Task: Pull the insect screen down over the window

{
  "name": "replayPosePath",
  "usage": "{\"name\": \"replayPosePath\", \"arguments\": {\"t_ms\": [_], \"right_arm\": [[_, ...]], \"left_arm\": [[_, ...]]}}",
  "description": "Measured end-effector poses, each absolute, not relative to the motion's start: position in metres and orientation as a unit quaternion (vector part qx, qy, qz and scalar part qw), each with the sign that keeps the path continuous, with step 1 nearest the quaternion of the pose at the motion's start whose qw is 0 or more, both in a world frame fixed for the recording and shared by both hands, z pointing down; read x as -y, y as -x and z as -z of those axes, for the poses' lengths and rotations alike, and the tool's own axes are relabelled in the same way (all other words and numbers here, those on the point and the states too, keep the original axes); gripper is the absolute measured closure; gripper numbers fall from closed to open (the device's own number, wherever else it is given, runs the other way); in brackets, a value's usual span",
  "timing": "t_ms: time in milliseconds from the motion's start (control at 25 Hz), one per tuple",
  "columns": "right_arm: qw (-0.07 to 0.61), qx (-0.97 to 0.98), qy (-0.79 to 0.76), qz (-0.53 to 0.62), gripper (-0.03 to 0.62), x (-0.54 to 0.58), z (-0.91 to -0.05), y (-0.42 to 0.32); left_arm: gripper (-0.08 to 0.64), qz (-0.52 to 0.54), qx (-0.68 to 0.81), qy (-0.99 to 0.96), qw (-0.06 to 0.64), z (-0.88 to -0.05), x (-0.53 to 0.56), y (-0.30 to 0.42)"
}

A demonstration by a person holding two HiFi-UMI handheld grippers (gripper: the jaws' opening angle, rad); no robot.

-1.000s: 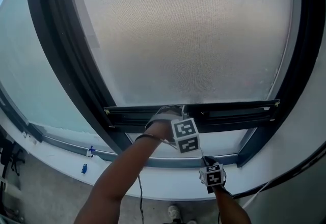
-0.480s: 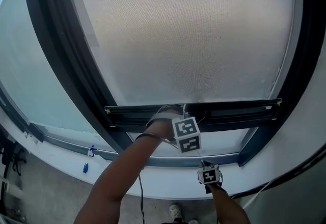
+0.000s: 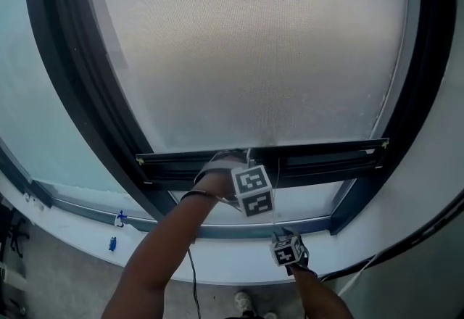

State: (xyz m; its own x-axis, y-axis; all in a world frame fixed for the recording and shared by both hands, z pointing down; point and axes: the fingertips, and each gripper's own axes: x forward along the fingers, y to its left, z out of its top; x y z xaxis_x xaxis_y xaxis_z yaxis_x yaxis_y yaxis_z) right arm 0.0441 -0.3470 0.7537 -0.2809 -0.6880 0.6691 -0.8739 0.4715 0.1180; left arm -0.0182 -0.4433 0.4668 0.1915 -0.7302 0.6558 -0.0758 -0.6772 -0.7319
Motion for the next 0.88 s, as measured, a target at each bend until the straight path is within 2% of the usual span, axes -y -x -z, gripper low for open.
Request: {"name": "replayPosePath", "arguments": {"t_ms": [240,440,600,760,880], "right_arm": [[0.316,0.808,-0.498,0.018,0.468,0.363,-0.644,-0.071],[0.334,0.788,-0.485,0.18,0.442,0.378,-0.543,-0.091],[0.37,0.752,-0.469,0.279,0.439,0.386,-0.482,-0.093],[0.436,0.698,-0.419,0.382,0.434,0.402,-0.465,-0.085],[0.465,0.68,-0.389,0.412,0.434,0.41,-0.46,-0.081]], "left_arm": [[0.431,0.572,-0.279,0.717,0.284,-0.467,0.444,0.018],[0.431,0.571,-0.279,0.717,0.287,-0.467,0.444,0.017],[0.431,0.572,-0.278,0.716,0.288,-0.467,0.443,0.017],[0.431,0.573,-0.279,0.715,0.288,-0.468,0.443,0.018],[0.431,0.574,-0.278,0.714,0.289,-0.468,0.443,0.017]]}}
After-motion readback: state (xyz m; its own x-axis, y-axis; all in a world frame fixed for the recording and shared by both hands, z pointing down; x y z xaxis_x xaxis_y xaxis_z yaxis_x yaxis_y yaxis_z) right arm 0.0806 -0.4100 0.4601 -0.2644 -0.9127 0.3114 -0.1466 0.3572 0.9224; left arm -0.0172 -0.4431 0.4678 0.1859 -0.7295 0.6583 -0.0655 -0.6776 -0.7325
